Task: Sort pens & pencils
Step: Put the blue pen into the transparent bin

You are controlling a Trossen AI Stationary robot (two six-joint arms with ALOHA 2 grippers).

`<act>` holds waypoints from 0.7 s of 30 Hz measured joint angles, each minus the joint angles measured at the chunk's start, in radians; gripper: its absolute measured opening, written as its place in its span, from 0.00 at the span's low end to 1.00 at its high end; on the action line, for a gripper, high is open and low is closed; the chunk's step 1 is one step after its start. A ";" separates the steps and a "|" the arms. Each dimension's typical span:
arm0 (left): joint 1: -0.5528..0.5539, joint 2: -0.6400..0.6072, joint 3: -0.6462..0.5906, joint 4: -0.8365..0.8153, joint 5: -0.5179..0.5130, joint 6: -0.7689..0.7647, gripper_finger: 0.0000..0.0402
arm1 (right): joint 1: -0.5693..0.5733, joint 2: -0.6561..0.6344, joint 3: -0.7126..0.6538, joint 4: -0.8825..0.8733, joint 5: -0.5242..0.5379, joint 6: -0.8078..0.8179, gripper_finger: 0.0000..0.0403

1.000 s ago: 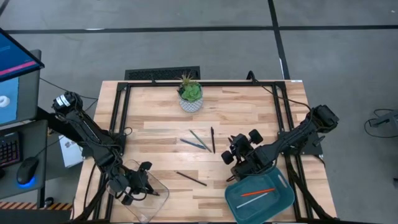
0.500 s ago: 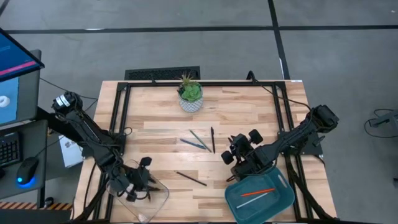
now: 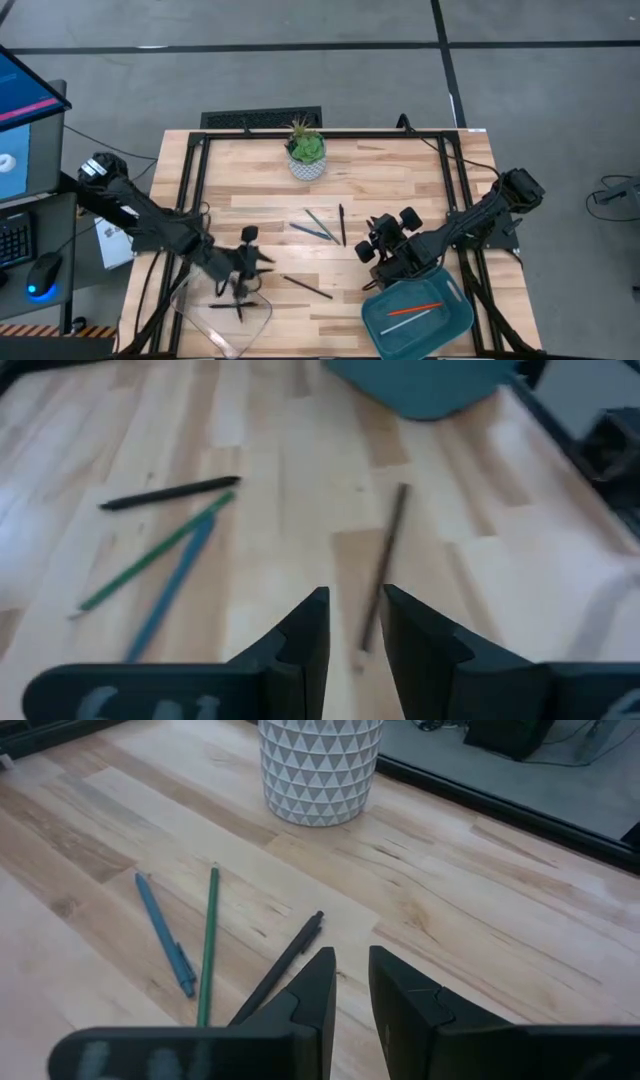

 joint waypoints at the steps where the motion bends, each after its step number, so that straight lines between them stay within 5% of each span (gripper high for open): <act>1: 0.037 0.000 0.000 0.005 0.029 0.023 0.21 | 0.000 0.000 0.000 0.000 0.000 0.000 0.22; 7: 0.263 0.000 0.000 0.042 0.302 0.138 0.21 | 0.000 0.000 0.000 0.000 0.000 -0.005 0.22; 21: 0.620 0.080 0.000 0.201 0.691 0.343 0.21 | 0.000 0.000 0.000 0.000 0.000 -0.025 0.22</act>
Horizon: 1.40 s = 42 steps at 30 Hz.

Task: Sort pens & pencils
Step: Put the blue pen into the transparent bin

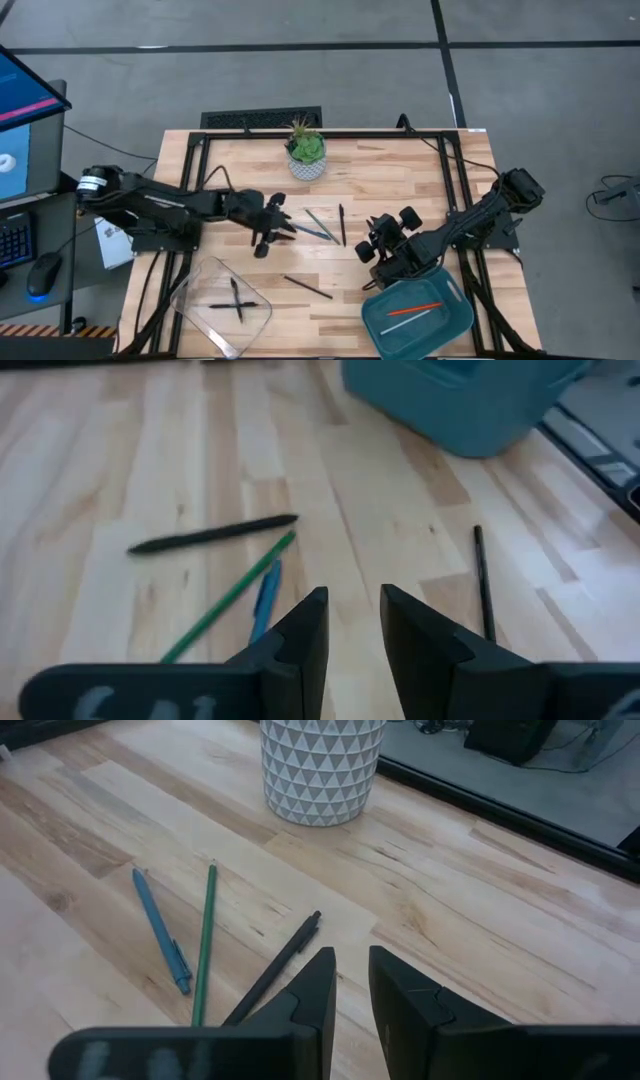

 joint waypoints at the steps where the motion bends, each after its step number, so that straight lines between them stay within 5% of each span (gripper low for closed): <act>1: 0.010 0.028 0.000 0.020 0.020 0.014 0.21 | 0.000 0.000 0.000 0.000 0.000 -0.001 0.22; 16: 0.126 0.434 0.029 0.306 0.090 0.098 0.21 | 0.003 0.000 0.000 -0.010 0.000 -0.003 0.22; 23: 0.165 0.446 0.038 0.280 0.215 0.084 0.21 | 0.003 0.000 0.000 -0.008 0.000 -0.020 0.22; 42: 0.168 0.446 0.038 0.236 0.152 0.120 0.21 | 0.003 0.000 0.000 -0.004 0.000 -0.018 0.22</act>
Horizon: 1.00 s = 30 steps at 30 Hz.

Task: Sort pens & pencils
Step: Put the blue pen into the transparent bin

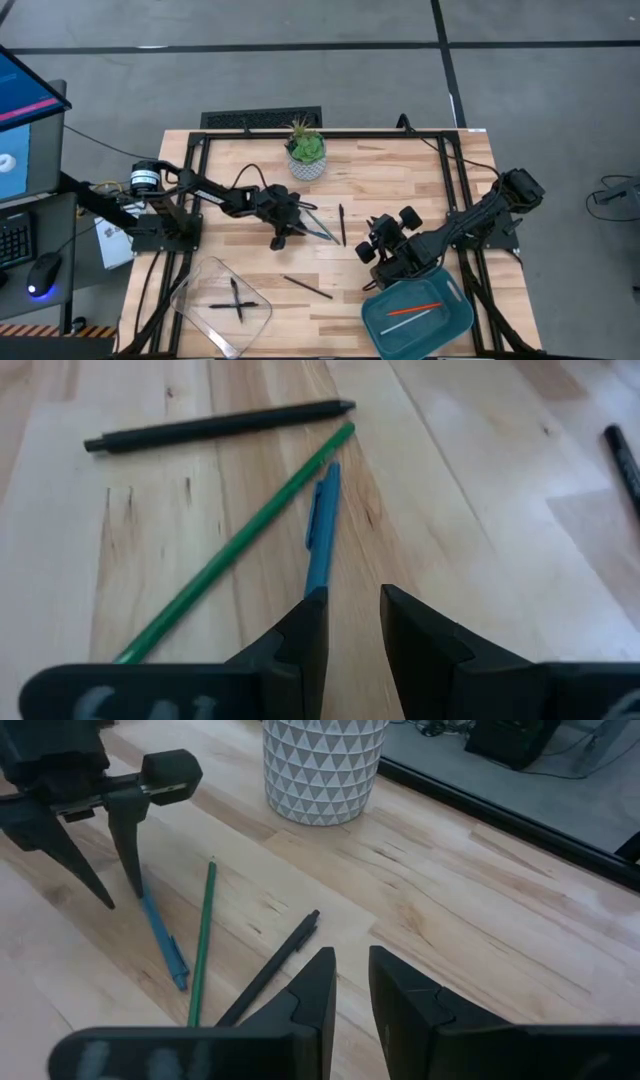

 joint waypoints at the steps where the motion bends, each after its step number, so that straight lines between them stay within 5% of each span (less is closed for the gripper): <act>1: 0.002 0.000 0.000 -0.007 0.000 0.005 0.21 | 0.000 0.000 0.000 0.000 0.000 0.000 0.22; 30: 0.034 0.000 0.000 -0.031 0.007 0.035 0.21 | 0.000 0.000 0.000 0.002 0.000 0.000 0.22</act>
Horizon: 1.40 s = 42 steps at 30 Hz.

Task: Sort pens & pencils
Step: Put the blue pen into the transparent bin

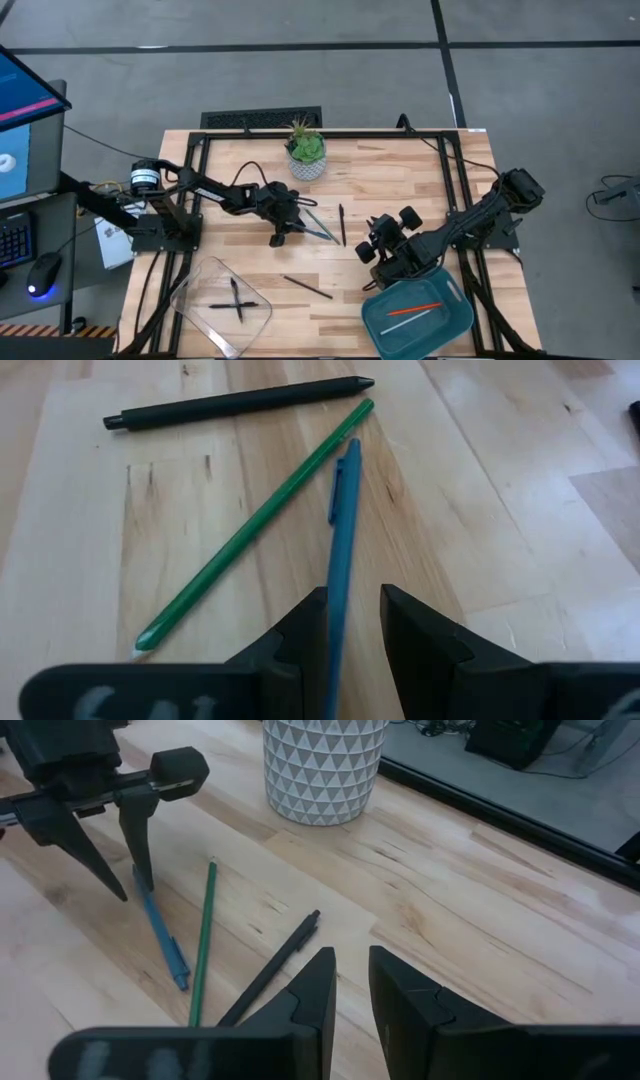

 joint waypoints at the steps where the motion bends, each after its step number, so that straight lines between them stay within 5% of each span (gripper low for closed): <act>1: 0.000 0.000 0.000 -0.002 -0.004 0.005 0.21 | 0.000 0.000 0.000 0.000 0.000 0.000 0.22; 18: 0.017 0.025 -0.001 -0.004 -0.003 0.008 0.21 | 0.000 0.000 0.000 0.003 0.000 0.000 0.22; 31: 0.024 0.263 0.002 0.352 0.099 -0.068 0.21 | 0.000 0.000 0.000 0.018 0.000 -0.009 0.22; 42: 0.023 0.273 0.001 0.373 0.109 -0.068 0.21 | 0.000 0.000 0.000 0.018 0.000 -0.011 0.22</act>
